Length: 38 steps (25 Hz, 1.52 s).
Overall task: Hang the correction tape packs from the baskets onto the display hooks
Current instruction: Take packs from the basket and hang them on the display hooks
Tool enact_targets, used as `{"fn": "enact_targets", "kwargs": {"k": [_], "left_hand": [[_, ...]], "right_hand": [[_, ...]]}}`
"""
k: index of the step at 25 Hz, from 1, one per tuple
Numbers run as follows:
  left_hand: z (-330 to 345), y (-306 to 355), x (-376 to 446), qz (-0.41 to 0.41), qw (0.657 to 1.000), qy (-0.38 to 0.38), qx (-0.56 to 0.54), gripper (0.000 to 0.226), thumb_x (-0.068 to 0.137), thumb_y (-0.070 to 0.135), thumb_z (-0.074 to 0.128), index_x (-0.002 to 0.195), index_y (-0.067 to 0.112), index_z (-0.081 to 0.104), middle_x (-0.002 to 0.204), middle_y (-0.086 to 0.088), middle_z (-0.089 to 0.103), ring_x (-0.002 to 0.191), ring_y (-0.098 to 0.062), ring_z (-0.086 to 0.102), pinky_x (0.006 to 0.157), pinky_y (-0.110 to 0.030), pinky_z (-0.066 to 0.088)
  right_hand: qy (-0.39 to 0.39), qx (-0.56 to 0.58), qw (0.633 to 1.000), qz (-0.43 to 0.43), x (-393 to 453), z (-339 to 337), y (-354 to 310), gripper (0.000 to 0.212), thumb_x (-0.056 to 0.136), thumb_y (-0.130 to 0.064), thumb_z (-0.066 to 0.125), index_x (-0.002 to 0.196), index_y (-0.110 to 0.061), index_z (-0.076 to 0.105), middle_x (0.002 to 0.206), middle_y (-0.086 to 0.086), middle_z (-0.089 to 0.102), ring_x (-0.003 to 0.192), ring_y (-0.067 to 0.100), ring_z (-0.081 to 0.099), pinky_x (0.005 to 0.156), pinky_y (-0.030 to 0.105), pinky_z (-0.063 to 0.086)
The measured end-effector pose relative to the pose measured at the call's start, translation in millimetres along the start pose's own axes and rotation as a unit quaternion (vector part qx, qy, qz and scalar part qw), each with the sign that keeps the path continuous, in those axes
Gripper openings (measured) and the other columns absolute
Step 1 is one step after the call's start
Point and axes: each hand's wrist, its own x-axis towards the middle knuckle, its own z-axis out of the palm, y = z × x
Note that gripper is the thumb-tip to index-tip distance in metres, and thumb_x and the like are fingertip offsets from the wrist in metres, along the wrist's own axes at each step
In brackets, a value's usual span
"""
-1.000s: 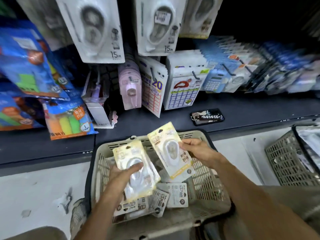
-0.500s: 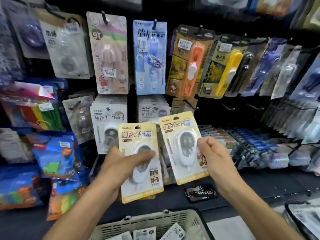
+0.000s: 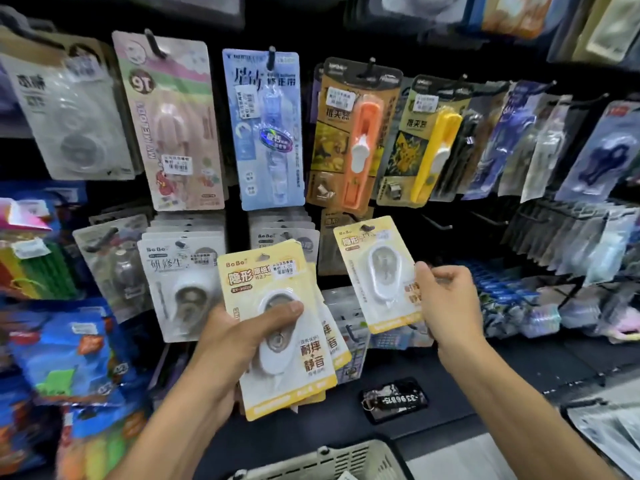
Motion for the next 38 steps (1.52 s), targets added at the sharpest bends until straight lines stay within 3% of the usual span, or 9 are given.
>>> {"fn": "enact_targets", "kwargs": {"k": [4,8,15,19,26,29,32,35,38], "left_hand": [[3,-4,1,-0.016,0.999,0.03,-0.029,0.038,0.055,0.02,0.089,0.092,0.016,0.08,0.099,-0.014,0.08,0.085,-0.034,0.078,0.062,-0.042,0.064],[10,-4,-2,-0.005,0.998,0.041,-0.045,0.042,0.055,0.022,0.089,0.095,0.017,0.079,0.098,-0.012,0.08,0.085,-0.032,0.079,0.062,-0.04,0.063],[2,4,-7,-0.003,0.999,0.012,-0.034,0.064,0.052,0.032,0.099,0.11,0.019,0.075,0.109,-0.007,0.079,0.097,-0.026,0.077,0.083,-0.042,0.061],[-5,8,-8,0.025,0.996,0.047,-0.064,0.05,0.06,0.026,0.082,0.108,0.015,0.075,0.103,-0.008,0.08,0.085,-0.024,0.079,0.058,-0.031,0.062],[-12,9,-4,0.018,0.994,0.075,-0.077,0.039,0.062,0.022,0.08,0.1,0.017,0.077,0.099,-0.008,0.081,0.078,-0.022,0.079,0.055,-0.031,0.06],[-8,10,-4,0.021,0.994,0.077,-0.08,0.041,0.061,0.023,0.081,0.102,0.017,0.077,0.099,-0.008,0.081,0.078,-0.022,0.079,0.055,-0.031,0.061],[-1,9,-6,0.027,0.992,0.09,-0.081,0.047,0.062,0.023,0.082,0.108,0.015,0.075,0.099,-0.007,0.081,0.08,-0.022,0.079,0.055,-0.031,0.061],[10,6,-8,0.033,0.992,0.1,-0.075,0.051,0.06,0.024,0.084,0.109,0.015,0.072,0.098,-0.006,0.081,0.082,-0.025,0.079,0.055,-0.034,0.062],[19,4,-9,0.032,0.995,0.077,-0.054,0.053,0.058,0.028,0.084,0.108,0.018,0.071,0.1,-0.004,0.081,0.087,-0.022,0.079,0.064,-0.035,0.064]], "right_hand": [[-0.146,0.07,0.986,0.028,-27,-8,5,0.023,0.098,-0.032,0.065,0.118,-0.037,0.054,0.115,-0.01,0.062,0.103,0.016,0.064,0.089,0.048,0.057],[-0.355,0.026,0.929,-0.101,-78,12,-4,0.03,0.076,-0.055,0.077,0.101,-0.042,0.068,0.099,-0.018,0.07,0.09,0.003,0.067,0.075,0.022,0.056],[-0.317,0.194,0.927,0.047,-79,24,-5,0.009,0.1,-0.016,0.06,0.103,-0.008,0.063,0.078,0.007,0.075,0.062,0.02,0.069,0.052,0.031,0.056],[-0.186,0.161,0.968,0.047,-49,5,-5,0.009,0.105,-0.018,0.052,0.106,-0.013,0.06,0.068,0.003,0.065,0.041,0.015,0.053,0.037,0.025,0.038],[-0.084,0.123,0.987,0.056,-32,-14,1,0.017,0.098,-0.014,0.06,0.093,-0.02,0.075,0.071,0.004,0.064,0.035,0.008,0.033,0.034,0.018,0.025],[-0.093,0.17,0.979,0.065,-35,-14,1,0.024,0.097,-0.009,0.063,0.117,-0.022,0.065,0.09,-0.002,0.07,0.047,0.008,0.054,0.038,0.023,0.041],[-0.146,0.183,0.968,0.09,-43,-9,4,0.052,0.095,-0.01,0.068,0.138,-0.03,0.047,0.127,-0.003,0.058,0.097,0.021,0.07,0.073,0.034,0.059],[-0.302,0.126,0.944,0.032,-71,9,3,0.032,0.087,-0.026,0.078,0.117,-0.029,0.067,0.11,-0.004,0.074,0.095,0.017,0.074,0.083,0.036,0.061],[-0.341,0.106,0.934,-0.003,-88,28,4,0.015,0.083,-0.016,0.081,0.094,-0.021,0.073,0.084,0.001,0.073,0.072,0.017,0.07,0.068,0.032,0.059]]}}
